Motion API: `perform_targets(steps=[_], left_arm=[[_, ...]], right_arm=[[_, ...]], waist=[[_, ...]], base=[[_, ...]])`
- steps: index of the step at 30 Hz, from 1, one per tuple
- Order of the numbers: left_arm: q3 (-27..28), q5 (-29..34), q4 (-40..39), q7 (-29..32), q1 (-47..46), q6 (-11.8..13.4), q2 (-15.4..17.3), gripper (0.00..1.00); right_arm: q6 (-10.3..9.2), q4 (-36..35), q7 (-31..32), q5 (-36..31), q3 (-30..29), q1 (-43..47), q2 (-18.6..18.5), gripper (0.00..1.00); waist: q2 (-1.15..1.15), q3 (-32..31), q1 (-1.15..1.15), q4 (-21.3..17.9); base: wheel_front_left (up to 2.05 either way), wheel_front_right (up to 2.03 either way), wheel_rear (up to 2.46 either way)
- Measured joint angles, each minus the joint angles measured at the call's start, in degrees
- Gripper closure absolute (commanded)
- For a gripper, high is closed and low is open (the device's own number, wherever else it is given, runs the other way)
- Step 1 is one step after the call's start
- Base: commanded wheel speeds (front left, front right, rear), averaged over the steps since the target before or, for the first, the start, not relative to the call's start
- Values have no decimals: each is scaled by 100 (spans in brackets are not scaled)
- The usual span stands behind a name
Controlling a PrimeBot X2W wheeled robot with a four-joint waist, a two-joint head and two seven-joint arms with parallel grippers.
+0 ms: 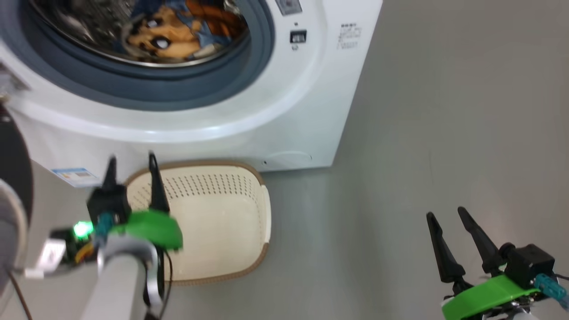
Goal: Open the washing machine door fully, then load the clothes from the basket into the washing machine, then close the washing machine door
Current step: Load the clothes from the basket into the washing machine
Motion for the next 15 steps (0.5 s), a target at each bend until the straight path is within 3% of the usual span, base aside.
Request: perform_targets(steps=[15], left_arm=[[-19,-133,-1110,1,2037,-240,-30,0]], right_arm=[[0,8,0,-123,-36,572,147,0]], waist=[[0,-901,0,249]], base=[[0,0,0]])
